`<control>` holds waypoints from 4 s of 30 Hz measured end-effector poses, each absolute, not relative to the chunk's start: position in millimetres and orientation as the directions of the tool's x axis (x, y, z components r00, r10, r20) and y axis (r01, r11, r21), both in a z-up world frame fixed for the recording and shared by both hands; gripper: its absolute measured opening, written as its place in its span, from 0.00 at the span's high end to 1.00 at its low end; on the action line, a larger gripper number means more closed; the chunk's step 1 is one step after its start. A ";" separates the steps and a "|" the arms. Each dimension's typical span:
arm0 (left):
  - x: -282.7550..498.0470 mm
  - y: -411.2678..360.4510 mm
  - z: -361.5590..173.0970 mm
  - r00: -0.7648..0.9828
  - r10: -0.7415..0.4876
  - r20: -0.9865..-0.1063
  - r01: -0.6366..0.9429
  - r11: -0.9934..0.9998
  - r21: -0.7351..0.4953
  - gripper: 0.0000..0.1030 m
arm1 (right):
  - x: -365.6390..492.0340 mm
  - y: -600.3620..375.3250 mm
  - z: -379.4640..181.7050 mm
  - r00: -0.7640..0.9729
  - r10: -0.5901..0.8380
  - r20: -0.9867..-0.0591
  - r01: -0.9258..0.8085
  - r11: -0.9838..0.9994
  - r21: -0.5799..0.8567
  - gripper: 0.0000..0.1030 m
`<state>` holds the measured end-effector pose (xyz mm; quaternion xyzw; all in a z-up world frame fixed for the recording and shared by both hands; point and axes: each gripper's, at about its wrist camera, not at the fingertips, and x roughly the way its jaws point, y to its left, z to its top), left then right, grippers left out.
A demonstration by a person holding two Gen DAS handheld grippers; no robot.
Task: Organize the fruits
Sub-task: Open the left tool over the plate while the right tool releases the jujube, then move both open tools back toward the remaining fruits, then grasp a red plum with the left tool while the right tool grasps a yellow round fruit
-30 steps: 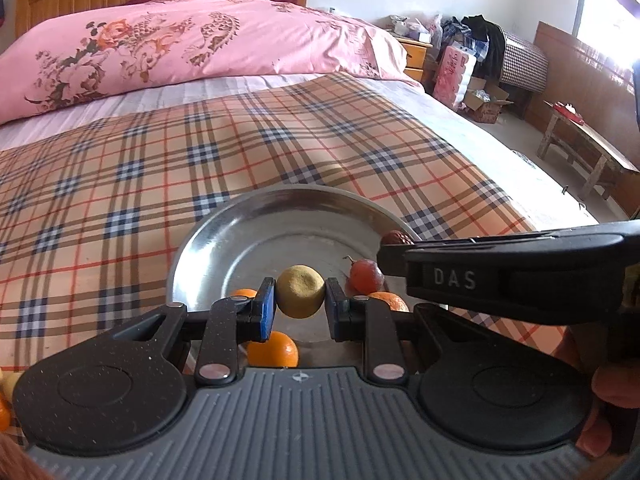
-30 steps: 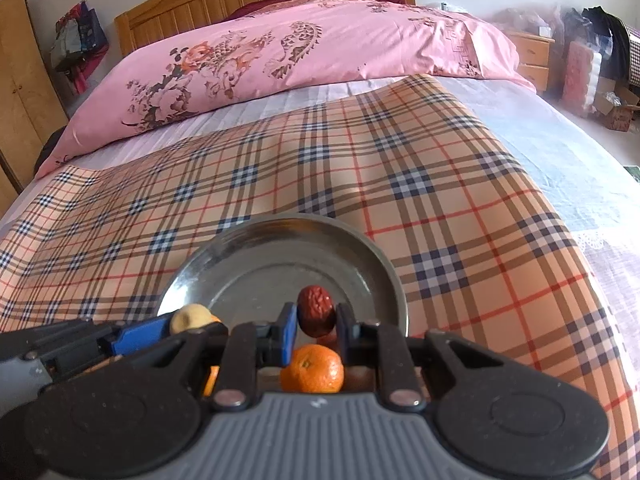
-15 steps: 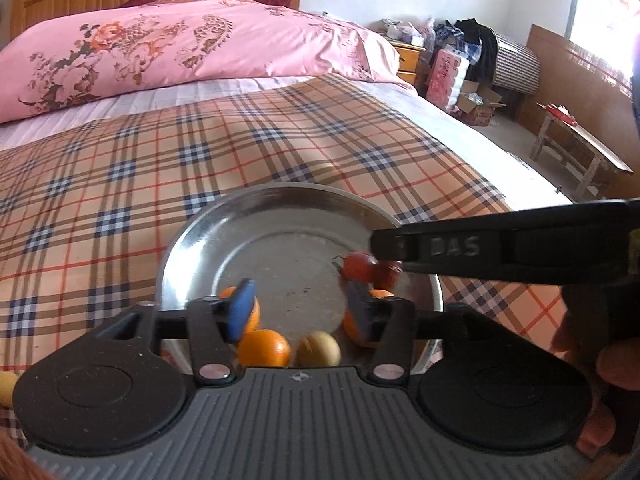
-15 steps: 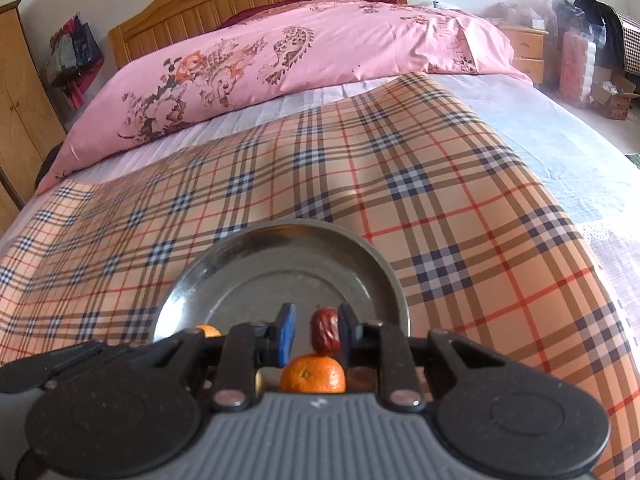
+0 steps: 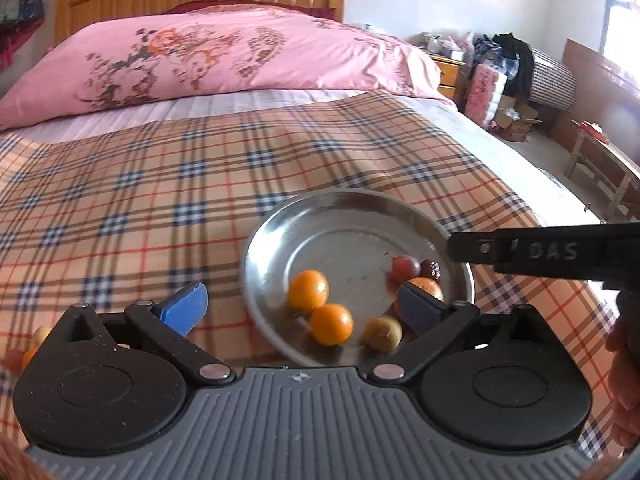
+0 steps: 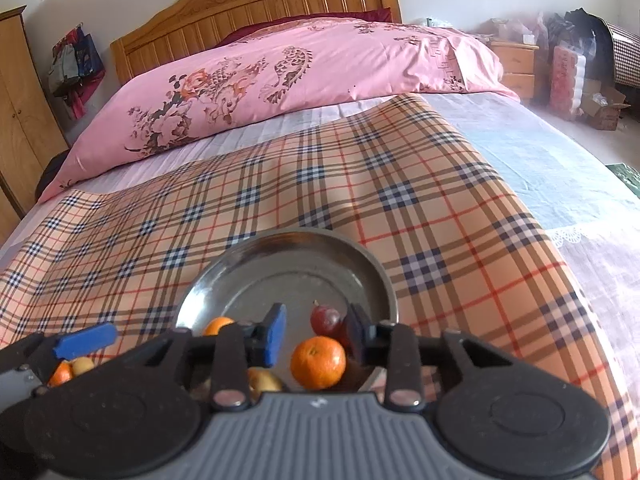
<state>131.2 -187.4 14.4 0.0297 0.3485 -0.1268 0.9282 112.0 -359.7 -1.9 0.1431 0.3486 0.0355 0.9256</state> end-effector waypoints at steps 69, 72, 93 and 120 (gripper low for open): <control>86.2 7.0 13.5 0.763 0.010 -0.647 -0.070 0.995 -0.067 0.00 | 89.2 -186.2 6.6 0.653 0.328 -0.683 -0.239 0.945 0.225 0.46; 87.0 15.4 9.9 0.760 0.016 -0.649 -0.082 0.994 -0.072 0.00 | 90.2 -178.1 5.2 0.646 0.340 -0.683 -0.259 0.940 0.222 0.46; 100.4 73.5 -35.7 0.709 0.073 -0.701 -0.169 0.983 -0.069 0.00 | 108.7 -140.0 -20.5 0.573 0.410 -0.710 -0.358 0.904 0.234 0.40; 141.5 76.2 -59.3 0.730 -0.053 -0.682 0.001 0.997 -0.076 0.69 | 137.4 -133.9 -42.5 0.548 0.406 -0.731 -0.362 0.903 0.230 0.38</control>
